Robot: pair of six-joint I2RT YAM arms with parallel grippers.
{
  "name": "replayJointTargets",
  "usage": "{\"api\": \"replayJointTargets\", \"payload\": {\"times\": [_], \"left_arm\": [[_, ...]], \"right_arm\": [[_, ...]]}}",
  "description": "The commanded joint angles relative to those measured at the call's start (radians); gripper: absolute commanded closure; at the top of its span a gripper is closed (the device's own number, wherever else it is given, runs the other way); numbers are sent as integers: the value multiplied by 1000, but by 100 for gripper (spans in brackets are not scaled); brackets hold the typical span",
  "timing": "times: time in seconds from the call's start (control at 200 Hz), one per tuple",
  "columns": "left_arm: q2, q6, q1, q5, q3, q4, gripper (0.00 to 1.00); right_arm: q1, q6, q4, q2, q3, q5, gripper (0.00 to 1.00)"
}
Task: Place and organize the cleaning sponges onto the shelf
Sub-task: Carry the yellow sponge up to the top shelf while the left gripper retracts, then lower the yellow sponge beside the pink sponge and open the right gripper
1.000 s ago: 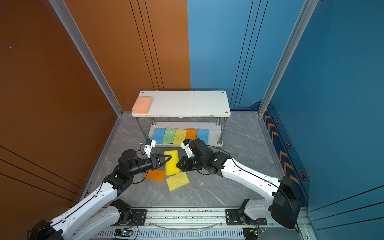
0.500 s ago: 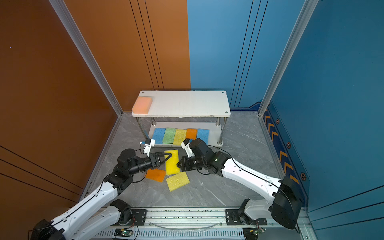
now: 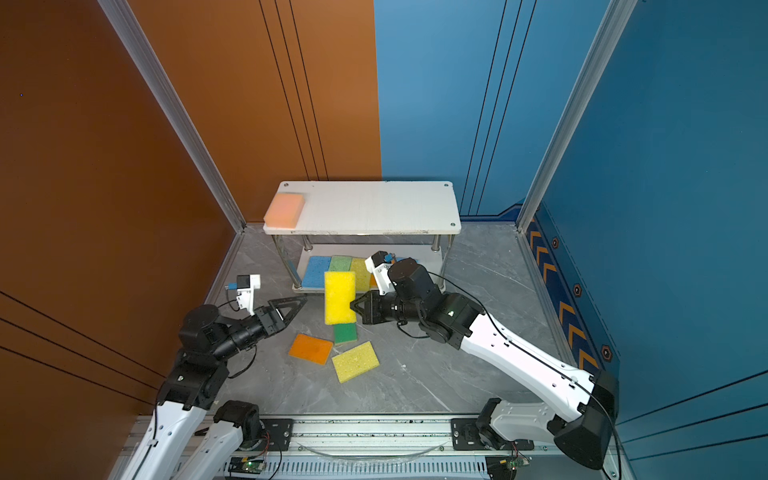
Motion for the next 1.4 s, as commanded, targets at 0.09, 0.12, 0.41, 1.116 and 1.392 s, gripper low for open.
{"api": "replayJointTargets", "payload": {"times": [0.09, 0.12, 0.41, 1.116, 1.392], "left_arm": [[-67, 147, 51, -111, 31, -264, 1], [-73, 162, 56, -121, 39, -283, 1], [-90, 346, 56, -265, 93, -454, 2], [-97, 427, 18, -345, 102, -475, 2], [-99, 424, 16, -343, 99, -470, 2]], "right_arm": [[-44, -48, -86, 87, 231, 24, 100], [-52, -48, -94, 106, 264, 24, 100], [-111, -55, -119, 310, 582, -27, 100], [-220, 31, -126, 712, 1013, -153, 100], [-226, 41, -126, 775, 1042, -160, 100]]}}
